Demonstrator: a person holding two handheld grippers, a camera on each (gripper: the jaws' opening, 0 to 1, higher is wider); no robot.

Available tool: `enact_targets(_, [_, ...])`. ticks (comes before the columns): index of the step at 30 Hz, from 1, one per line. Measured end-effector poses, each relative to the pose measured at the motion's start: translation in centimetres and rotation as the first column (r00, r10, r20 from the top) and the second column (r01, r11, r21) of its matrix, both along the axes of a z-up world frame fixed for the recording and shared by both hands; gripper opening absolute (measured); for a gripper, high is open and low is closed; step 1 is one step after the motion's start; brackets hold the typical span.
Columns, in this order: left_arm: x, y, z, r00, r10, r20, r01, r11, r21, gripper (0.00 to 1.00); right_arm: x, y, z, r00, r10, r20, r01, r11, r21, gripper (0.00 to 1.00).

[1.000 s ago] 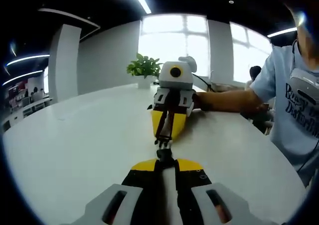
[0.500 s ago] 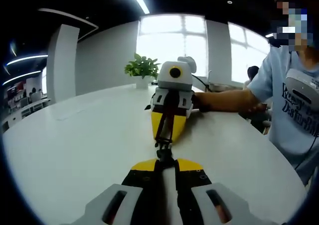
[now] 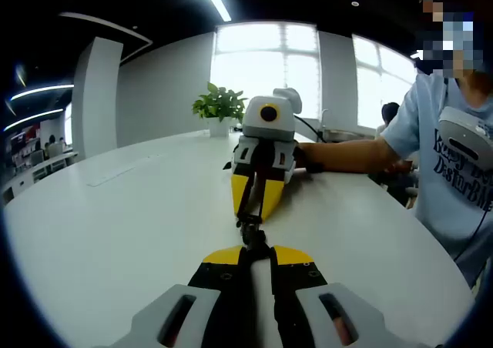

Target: Snap the two parts of the plastic buckle together until the buckle closes and remains connected.

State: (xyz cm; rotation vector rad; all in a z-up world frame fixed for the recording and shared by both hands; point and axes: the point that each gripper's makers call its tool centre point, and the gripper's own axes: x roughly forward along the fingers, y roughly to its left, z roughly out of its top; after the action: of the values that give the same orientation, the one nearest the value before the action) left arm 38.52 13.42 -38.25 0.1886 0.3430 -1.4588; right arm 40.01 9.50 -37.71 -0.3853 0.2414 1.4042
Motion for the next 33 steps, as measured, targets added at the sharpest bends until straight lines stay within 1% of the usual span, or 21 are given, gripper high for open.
enact_targets(12, [-0.4,-0.2,-0.1,1.000,-0.015,0.000,0.015,1.000,0.003,0.12,-0.9,0.1,-0.1,1.000,0.028,0.011,-0.028,1.000,0.003,0.11])
enact_targets(21, [-1.1,-0.2,0.0,0.999,-0.048,0.006,0.048,0.999,0.005,0.12,-1.6,0.4,-0.1,0.998,0.066,0.006,-0.066,0.998,0.005,0.11])
enact_targets(28, [-1.4,-0.2,0.1,0.998,-0.060,0.003,0.060,0.998,0.005,0.12,-1.9,0.5,0.0,0.996,0.088,0.007,-0.088,0.996,0.007,0.11])
enact_targets(33, [-1.5,-0.2,0.1,0.998,-0.062,0.000,0.062,0.998,0.007,0.12,-1.8,0.3,0.1,0.996,0.084,0.005,-0.084,0.996,0.004,0.11])
